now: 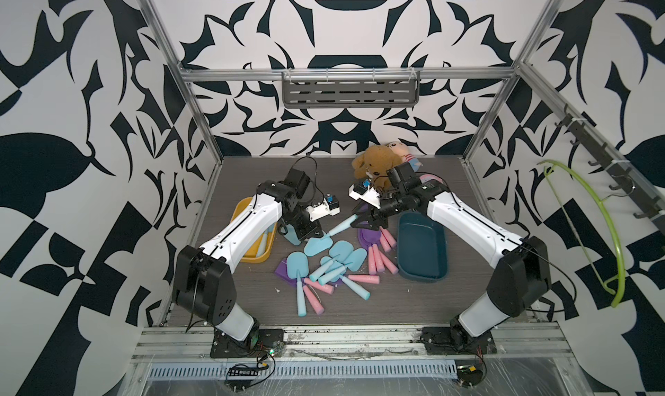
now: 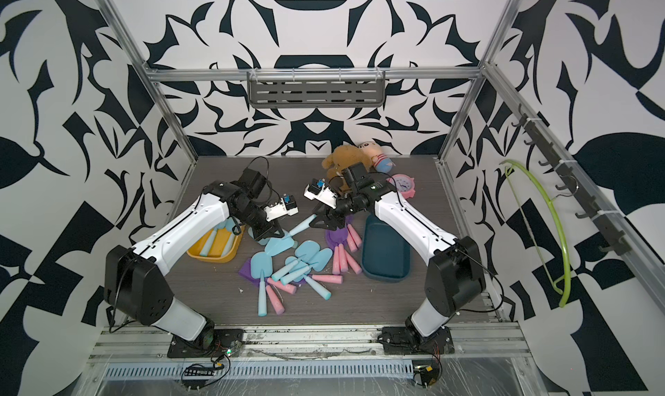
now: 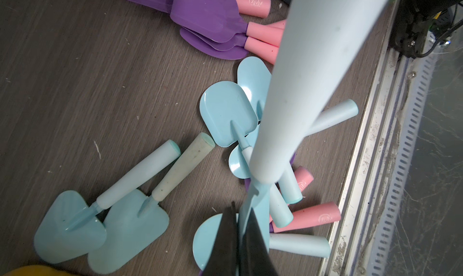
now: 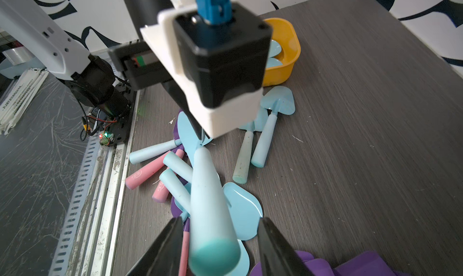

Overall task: Sort the small shovels by color and place them into the storage box
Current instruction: Pick up the shovel from the center of the board.

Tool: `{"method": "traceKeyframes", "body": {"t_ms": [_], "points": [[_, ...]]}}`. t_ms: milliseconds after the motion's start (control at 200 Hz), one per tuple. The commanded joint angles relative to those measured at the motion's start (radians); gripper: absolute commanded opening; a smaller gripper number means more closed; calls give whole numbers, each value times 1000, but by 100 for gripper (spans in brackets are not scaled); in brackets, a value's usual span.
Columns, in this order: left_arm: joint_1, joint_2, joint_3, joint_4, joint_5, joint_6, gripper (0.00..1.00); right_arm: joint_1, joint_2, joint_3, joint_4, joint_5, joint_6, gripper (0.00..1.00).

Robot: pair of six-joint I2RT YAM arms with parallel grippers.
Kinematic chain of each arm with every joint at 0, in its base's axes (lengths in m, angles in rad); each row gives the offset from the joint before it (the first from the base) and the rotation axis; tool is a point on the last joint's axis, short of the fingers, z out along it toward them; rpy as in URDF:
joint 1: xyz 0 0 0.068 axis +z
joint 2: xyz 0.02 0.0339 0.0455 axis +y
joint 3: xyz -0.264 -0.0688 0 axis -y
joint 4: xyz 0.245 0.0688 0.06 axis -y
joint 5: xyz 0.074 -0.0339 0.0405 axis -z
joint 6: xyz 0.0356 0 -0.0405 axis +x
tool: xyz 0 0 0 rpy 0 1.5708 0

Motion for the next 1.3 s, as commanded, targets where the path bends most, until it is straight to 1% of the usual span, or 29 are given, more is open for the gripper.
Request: {"method": "traceKeyframes", "body": {"t_ms": [0,130,260,300,385,455,485,510,590,655,715,785,895,1015,1150,1295], "points": [[1,-34,-13,-30,37,21,0,7,2,61,-26,3,-17,53],[1,-33,-15,-30,40,22,0,13,20,82,-43,-24,-18,51],[1,-33,-17,-31,39,24,0,18,24,94,-47,-60,-18,45],[1,-36,-18,-31,38,24,0,20,26,99,-51,-64,-20,42],[1,-37,-16,-34,43,24,0,20,32,112,-73,-72,-35,31],[1,-37,-17,-32,41,24,0,20,35,122,-96,-83,-57,12],[2,-39,-19,-29,38,22,0,21,34,123,-97,-90,-62,5],[4,-40,-20,-24,37,16,7,20,30,123,-93,-94,-62,0],[32,-46,-25,-2,59,-9,32,17,10,99,-58,-103,-46,0],[83,-56,-28,21,126,-47,53,5,-22,46,32,-109,20,0],[138,-72,-33,50,236,-98,59,-14,-55,-19,147,-128,109,0],[183,-85,-40,65,356,-121,66,-39,-92,-97,291,-159,225,0],[216,-94,-74,111,445,-164,71,-61,-138,-186,453,-164,368,0],[240,-87,-125,182,509,-213,73,-76,-178,-250,565,-171,469,0],[264,-76,-167,266,570,-275,73,-91,-200,-279,622,-200,517,0],[268,-69,-184,300,560,-295,71,-100,-206,-271,628,-215,529,0]]}}
